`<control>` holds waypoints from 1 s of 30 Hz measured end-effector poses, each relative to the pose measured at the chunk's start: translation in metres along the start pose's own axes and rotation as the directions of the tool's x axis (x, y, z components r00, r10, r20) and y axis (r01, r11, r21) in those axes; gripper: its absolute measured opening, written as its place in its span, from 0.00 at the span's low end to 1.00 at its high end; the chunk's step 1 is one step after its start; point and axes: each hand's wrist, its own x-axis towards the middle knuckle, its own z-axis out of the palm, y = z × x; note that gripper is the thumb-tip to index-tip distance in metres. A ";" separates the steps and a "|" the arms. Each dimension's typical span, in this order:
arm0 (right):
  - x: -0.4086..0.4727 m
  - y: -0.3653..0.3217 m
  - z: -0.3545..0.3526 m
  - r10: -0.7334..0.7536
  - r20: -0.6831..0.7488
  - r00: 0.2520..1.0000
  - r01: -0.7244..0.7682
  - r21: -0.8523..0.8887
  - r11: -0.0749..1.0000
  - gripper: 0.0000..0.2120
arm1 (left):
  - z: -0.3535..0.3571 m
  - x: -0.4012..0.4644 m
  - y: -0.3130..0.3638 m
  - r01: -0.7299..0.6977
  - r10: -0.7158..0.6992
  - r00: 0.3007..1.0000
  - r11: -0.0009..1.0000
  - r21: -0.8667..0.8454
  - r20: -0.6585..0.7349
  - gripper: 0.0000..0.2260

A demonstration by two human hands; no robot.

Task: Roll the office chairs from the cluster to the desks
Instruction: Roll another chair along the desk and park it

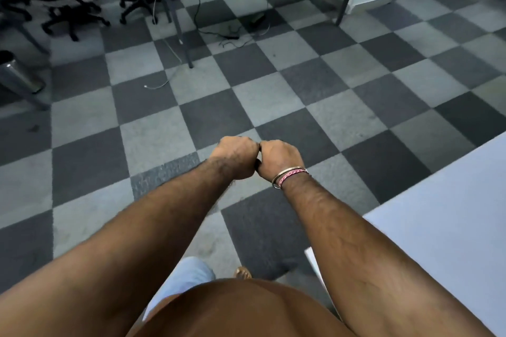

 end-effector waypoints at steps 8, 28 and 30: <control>0.170 0.089 -0.034 0.196 -0.029 0.980 -0.197 -0.023 0.980 0.13 | -0.051 0.213 -0.035 -0.173 0.174 0.985 0.985 0.026 -0.013 0.10; 0.523 0.473 -0.195 0.605 -0.226 0.764 -0.612 0.047 0.790 0.14 | -0.278 0.767 0.061 -0.546 0.580 0.792 0.813 0.201 -0.190 0.11; 0.549 0.524 -0.215 0.599 -0.229 0.768 -0.606 0.047 0.794 0.14 | -0.303 0.817 0.084 -0.551 0.581 0.791 0.812 0.192 -0.192 0.12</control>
